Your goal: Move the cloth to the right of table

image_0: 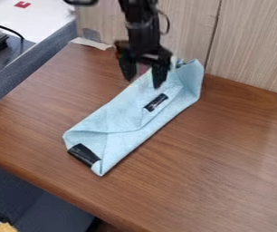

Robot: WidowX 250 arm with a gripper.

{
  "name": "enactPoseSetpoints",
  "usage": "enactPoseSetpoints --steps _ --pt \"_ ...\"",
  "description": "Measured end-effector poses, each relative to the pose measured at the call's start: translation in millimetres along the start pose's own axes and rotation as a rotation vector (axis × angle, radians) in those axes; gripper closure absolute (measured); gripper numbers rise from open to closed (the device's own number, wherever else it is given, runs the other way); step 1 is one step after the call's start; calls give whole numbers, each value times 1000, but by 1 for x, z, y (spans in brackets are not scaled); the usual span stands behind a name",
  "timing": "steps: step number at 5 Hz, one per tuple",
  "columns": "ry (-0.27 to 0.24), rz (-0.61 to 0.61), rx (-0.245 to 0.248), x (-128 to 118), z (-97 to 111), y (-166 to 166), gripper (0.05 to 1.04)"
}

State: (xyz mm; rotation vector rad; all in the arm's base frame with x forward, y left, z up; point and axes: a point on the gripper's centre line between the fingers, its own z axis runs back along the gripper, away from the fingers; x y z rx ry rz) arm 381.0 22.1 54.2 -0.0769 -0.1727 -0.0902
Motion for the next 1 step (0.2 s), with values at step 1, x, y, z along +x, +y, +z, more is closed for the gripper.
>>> enactPoseSetpoints --steps 1 --pt "-24 22 11 -11 12 7 85"
